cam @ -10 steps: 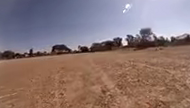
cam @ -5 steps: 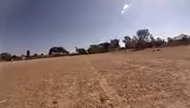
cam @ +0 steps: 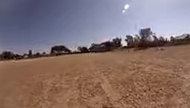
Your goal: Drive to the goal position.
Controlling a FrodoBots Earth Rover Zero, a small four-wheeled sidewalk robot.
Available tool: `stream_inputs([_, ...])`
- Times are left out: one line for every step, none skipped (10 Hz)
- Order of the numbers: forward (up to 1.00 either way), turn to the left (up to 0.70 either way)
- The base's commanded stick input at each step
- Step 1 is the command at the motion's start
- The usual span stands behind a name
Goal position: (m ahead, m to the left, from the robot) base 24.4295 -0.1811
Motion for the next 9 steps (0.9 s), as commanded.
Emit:
stream_inputs([0.45, 0.00])
stream_inputs([0.45, 0.00])
stream_inputs([0.45, 0.00])
stream_inputs([0.45, 0.00])
stream_inputs([0.45, 0.00])
stream_inputs([0.45, 0.00])
stream_inputs([0.45, 0.00])
stream_inputs([0.45, 0.00])
stream_inputs([0.45, 0.00])
